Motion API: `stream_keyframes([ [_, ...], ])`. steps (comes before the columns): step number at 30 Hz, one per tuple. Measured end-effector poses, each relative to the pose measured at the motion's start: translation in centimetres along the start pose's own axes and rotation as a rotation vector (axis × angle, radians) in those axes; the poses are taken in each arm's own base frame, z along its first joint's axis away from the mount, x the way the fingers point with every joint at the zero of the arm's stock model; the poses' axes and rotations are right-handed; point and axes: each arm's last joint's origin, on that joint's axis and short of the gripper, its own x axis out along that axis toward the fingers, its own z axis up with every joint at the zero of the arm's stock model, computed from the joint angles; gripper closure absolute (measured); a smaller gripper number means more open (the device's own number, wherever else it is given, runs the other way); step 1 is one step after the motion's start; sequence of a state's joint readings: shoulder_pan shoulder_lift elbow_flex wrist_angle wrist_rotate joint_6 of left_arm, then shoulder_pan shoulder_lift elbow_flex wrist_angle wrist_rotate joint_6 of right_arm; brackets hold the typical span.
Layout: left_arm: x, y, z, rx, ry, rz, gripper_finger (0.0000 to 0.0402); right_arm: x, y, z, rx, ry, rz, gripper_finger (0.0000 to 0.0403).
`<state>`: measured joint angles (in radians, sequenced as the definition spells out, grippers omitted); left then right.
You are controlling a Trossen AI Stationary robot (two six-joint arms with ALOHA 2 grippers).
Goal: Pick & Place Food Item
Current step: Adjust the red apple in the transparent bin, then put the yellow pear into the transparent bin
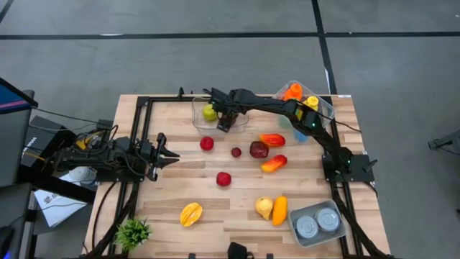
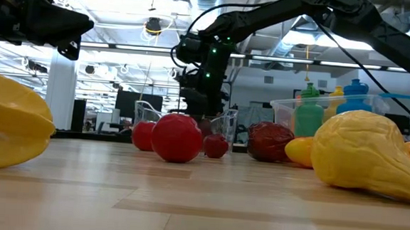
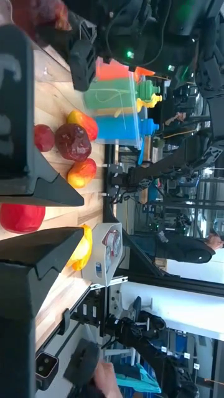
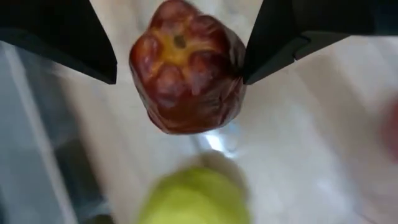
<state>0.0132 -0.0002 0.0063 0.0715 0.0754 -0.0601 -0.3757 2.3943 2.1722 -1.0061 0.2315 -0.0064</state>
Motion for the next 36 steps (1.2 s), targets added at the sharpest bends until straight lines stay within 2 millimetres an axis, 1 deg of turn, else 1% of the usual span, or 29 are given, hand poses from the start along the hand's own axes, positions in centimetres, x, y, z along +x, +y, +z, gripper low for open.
stream_keyframes([
  [4,0.0,0.0,0.0,0.0,0.0,0.0,0.0348,-0.1,-0.5,-0.1,-0.021,0.012,-0.18,0.008],
  [7,0.0,0.0,0.0,0.0,0.0,0.0,0.0348,-0.1,-0.8,0.0,-0.021,0.008,-0.26,0.0083],
  [16,0.0,0.0,0.0,0.0,0.0,0.0,0.0348,-0.2,-1.1,-0.3,-0.03,0.035,-0.329,0.0083],
  [19,0.0,0.0,0.0,0.0,0.0,0.0,0.0348,-1.2,-1.3,0.0,-0.027,0.026,-0.321,0.0083],
  [21,0.0,0.0,0.0,0.0,0.0,0.0,0.0348,-2.8,-1.2,0.4,-0.025,-0.009,-0.317,0.0083],
  [24,0.0,0.0,0.0,0.0,0.0,0.0,0.0348,-5.8,-0.7,0.4,-0.042,-0.035,-0.302,0.0083],
  [26,0.0,0.0,0.0,0.0,0.0,0.0,0.0348,-8.1,-0.2,0.0,-0.06,-0.041,-0.251,0.0083],
  [28,0.0,0.0,0.0,0.0,0.0,0.0,0.0348,-10.9,0.4,-0.5,-0.073,-0.062,-0.181,0.0083],
  [32,0.0,0.0,0.0,0.0,0.0,0.0,0.0348,-16.6,1.7,-2.4,-0.124,-0.083,-0.04,0.0083],
  [36,0.0,0.0,0.0,0.0,0.0,0.0,0.0348,-21.7,2.8,-4.9,-0.154,-0.097,-0.002,0.0083],
])
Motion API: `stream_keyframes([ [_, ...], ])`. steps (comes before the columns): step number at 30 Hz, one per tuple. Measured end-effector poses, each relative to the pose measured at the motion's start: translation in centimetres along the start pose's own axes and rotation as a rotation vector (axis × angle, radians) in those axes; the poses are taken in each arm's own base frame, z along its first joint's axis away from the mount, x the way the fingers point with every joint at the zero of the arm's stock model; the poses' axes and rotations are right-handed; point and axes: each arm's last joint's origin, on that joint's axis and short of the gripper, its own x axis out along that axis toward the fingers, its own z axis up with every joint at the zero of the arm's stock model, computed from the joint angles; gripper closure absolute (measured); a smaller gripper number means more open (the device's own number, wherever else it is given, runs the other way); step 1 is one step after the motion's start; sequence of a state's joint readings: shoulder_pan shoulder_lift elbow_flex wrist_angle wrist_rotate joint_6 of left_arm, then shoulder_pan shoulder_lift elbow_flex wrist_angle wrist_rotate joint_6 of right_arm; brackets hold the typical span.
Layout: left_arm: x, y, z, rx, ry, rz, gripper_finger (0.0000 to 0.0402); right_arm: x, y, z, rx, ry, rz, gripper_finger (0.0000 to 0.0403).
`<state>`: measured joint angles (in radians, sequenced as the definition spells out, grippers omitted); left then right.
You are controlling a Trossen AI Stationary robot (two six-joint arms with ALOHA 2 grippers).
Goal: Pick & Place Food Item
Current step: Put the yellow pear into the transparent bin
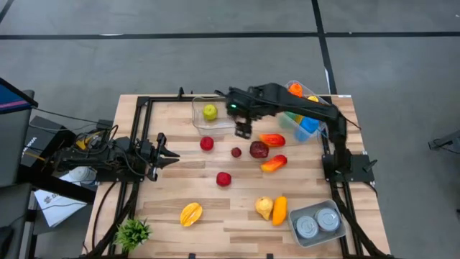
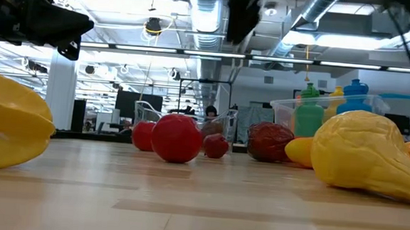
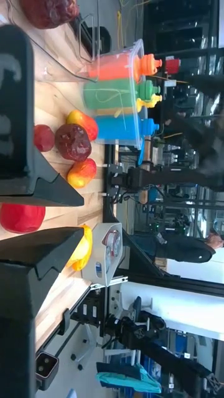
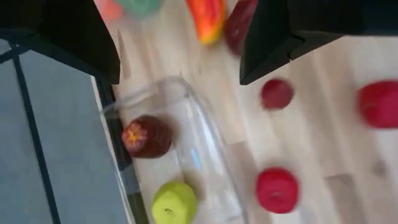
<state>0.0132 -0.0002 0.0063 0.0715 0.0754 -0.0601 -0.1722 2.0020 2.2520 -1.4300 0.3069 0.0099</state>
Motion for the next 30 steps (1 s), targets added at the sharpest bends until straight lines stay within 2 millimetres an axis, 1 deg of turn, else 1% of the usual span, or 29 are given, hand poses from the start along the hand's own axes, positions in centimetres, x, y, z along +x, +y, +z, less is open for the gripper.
stream_keyframes([
  [3,0.0,0.0,0.0,0.0,0.0,0.0,0.0348,-3.7,1.2,-1.4,0.003,-0.032,0.035,0.0083],
  [5,0.0,0.0,0.0,0.0,0.0,0.0,0.0348,-5.7,2.5,-2.3,-0.012,-0.057,0.068,0.0083],
  [8,0.0,0.0,0.0,0.0,0.0,0.0,0.0348,-8.0,4.8,-3.4,-0.047,-0.09,0.108,0.0083],
  [12,0.0,0.0,0.0,0.0,0.0,0.0,0.0348,-10.3,7.9,-4.7,-0.106,-0.131,0.153,0.0083],
  [14,0.0,0.0,0.0,0.0,0.0,0.0,0.0348,-11.0,9.5,-5.2,-0.143,-0.153,0.141,0.0083],
  [16,0.0,0.0,0.0,0.0,0.0,0.0,0.0348,-11.3,11.2,-5.6,-0.18,-0.177,0.122,0.0083],
  [17,0.0,0.0,0.0,0.0,0.0,0.0,0.0348,-11.1,12.0,-5.8,-0.198,-0.189,0.116,0.0083],
  [19,0.0,0.0,0.0,0.0,0.0,0.0,0.0348,-10.1,13.7,-6.3,-0.247,-0.178,0.085,0.0083],
  [22,0.0,0.0,0.0,0.0,0.0,0.0,0.0348,-7.4,15.4,-7.4,-0.285,-0.104,0.023,0.0083],
  [25,0.0,0.0,0.0,0.0,0.0,0.0,0.0348,-4.4,16.2,-9.4,-0.243,-0.03,0.002,0.0083],
  [28,0.0,0.0,0.0,0.0,0.0,0.0,0.0348,-1.2,17.1,-11.7,-0.173,0.004,0.07,0.0083],
  [30,0.0,0.0,0.0,0.0,0.0,0.0,0.0348,0.2,18.0,-13.3,-0.119,-0.02,0.165,0.0083],
])
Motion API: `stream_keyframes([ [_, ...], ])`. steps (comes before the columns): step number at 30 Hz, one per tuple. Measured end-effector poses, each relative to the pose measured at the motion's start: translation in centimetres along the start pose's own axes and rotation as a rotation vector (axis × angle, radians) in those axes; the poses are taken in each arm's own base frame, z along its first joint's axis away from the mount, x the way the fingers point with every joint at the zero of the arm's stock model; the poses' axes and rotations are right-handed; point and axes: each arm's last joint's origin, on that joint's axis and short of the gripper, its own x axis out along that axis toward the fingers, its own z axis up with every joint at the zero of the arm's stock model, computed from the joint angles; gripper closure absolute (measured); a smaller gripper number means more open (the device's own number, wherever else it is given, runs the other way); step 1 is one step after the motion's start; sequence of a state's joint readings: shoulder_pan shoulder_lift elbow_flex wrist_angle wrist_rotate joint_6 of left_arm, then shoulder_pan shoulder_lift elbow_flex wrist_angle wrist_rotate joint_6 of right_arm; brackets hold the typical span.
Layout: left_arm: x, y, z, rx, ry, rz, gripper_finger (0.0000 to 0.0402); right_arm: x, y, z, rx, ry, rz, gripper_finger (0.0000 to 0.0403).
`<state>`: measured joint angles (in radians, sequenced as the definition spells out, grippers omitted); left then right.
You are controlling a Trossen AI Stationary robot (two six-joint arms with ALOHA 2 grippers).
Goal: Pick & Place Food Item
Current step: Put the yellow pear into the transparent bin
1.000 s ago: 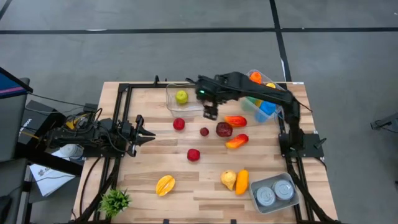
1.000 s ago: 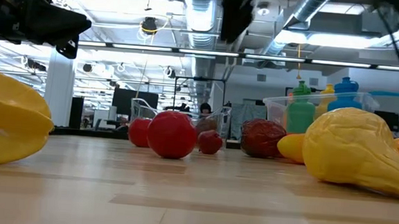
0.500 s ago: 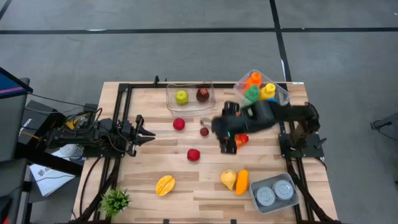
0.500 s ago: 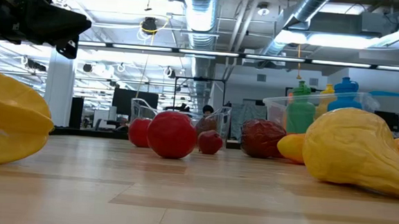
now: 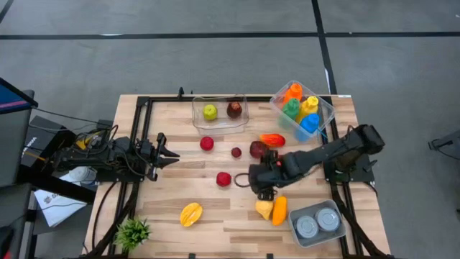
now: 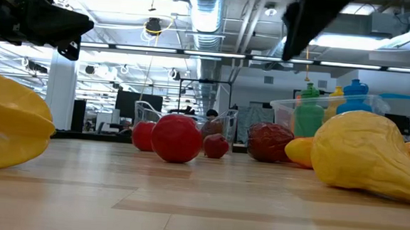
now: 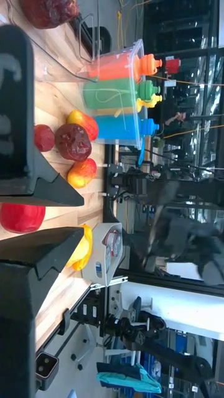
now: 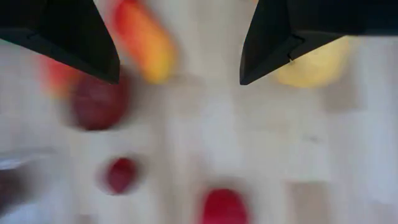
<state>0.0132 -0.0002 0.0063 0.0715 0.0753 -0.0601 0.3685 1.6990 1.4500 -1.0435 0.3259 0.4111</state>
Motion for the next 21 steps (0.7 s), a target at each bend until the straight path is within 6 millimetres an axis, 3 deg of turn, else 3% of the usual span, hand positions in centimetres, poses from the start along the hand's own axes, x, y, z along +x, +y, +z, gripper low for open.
stream_keyframes([
  [5,0.0,0.0,0.0,0.0,0.0,0.0,0.0348,2.5,2.5,-3.6,0.095,-0.125,0.169,0.0083],
  [11,0.0,0.0,0.0,0.0,0.0,0.0,0.0348,4.8,4.2,-6.7,0.101,-0.124,0.189,0.0083],
  [21,0.0,0.0,0.1,0.0,-0.009,0.0,0.0348,7.6,6.2,-7.8,0.084,-0.159,0.232,0.0083],
])
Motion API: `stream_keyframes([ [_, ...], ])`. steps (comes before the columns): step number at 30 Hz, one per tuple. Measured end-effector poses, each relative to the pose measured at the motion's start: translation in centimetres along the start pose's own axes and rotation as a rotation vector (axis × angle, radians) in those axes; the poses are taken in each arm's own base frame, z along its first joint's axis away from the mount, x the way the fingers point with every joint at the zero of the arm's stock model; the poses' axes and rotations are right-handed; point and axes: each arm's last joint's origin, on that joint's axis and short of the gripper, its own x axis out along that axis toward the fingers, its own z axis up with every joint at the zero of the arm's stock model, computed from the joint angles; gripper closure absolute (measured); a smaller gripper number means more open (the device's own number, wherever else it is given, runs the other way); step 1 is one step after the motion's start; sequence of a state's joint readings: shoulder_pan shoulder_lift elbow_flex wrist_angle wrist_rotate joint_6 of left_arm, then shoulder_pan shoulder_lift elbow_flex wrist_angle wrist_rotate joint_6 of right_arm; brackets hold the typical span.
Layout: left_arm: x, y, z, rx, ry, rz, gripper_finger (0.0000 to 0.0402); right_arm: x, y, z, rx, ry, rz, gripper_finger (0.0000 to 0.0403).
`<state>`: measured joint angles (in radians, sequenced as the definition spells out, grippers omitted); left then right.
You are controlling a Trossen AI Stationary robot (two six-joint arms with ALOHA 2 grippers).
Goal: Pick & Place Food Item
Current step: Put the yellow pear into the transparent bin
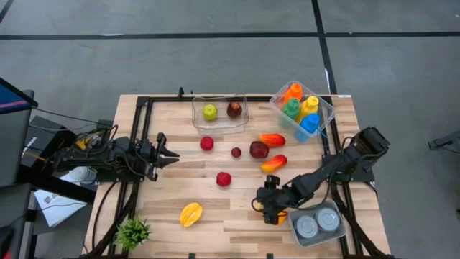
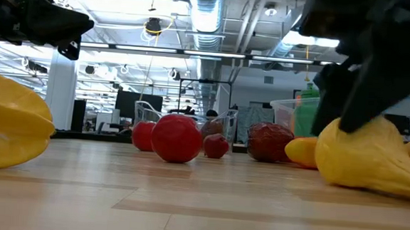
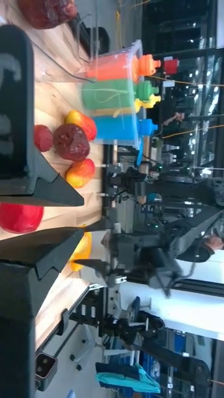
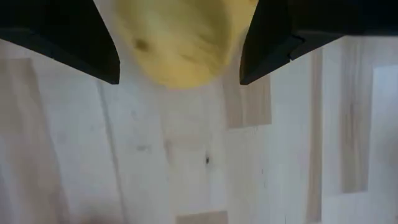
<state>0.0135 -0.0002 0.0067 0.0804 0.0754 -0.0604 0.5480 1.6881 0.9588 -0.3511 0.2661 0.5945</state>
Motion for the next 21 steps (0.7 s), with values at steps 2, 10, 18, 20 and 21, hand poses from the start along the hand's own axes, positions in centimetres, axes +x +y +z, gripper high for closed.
stream_keyframes([
  [2,0.0,0.0,0.1,0.001,-0.011,-0.001,0.0348,0.6,0.2,-0.4,-0.011,0.019,-0.007,0.0083],
  [10,0.0,0.0,0.5,0.004,-0.05,-0.003,0.0348,3.0,1.1,-1.6,-0.031,0.051,-0.04,0.0083],
  [18,0.0,0.0,0.5,0.004,-0.051,-0.003,0.0348,3.1,1.1,-1.7,-0.016,0.057,-0.04,0.0112],
  [20,0.0,0.0,0.5,0.004,-0.051,-0.003,0.0348,3.1,1.1,-1.7,-0.016,0.058,-0.04,0.0121],
  [21,0.0,0.0,0.5,0.004,-0.051,-0.003,0.0348,3.1,1.1,-1.7,-0.016,0.057,-0.04,0.0124],
])
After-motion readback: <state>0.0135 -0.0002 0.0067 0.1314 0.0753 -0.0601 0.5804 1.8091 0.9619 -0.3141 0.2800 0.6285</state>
